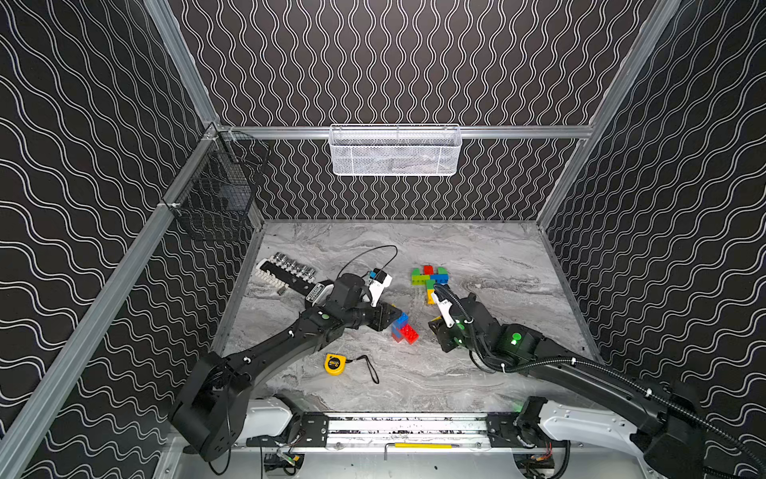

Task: Assemble a fork with lego
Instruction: Assemble the lego brick with the lego brick.

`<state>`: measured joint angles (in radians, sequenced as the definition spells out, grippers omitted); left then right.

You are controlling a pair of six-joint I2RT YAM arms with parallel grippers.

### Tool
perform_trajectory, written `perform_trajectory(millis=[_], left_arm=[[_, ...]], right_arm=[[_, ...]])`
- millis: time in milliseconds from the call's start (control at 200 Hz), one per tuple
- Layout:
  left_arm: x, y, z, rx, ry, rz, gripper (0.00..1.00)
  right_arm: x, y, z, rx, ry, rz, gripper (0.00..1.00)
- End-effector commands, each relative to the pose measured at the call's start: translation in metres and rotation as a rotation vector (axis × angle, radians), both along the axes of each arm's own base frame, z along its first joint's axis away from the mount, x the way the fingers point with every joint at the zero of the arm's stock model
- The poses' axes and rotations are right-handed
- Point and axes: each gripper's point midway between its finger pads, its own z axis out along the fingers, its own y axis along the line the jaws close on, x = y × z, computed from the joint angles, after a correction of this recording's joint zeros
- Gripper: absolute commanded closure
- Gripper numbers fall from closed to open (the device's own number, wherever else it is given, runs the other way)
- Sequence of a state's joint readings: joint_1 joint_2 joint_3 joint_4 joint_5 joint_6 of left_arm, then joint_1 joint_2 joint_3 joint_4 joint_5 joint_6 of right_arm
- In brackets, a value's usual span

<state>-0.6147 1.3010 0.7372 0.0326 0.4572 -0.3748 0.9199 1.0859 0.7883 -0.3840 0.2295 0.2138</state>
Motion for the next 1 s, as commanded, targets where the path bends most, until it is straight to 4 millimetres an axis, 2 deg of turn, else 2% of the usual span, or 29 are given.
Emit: perform_trajectory(millis=[0,486,776,991], left_arm=[[0.001,-0.001,0.001,0.01,-0.017,-0.01,0.73],[-0.001,0.001,-0.006,0.029,-0.009,-0.006,0.76],[0.0,0.001,-0.008,0.031,-0.003,-0.006,0.76],[-0.001,0.0,-0.008,0.029,-0.003,-0.008,0.76]], right_arm=[[-0.003,0.004,0.001,-0.013,0.007,0.03,1.0],[-0.011,0.032,-0.011,-0.063,0.072,0.172,1.0],[-0.008,0.052,-0.019,-0.097,0.088,0.231,1.0],[-0.008,0.058,-0.026,-0.123,0.105,0.243,1.0]])
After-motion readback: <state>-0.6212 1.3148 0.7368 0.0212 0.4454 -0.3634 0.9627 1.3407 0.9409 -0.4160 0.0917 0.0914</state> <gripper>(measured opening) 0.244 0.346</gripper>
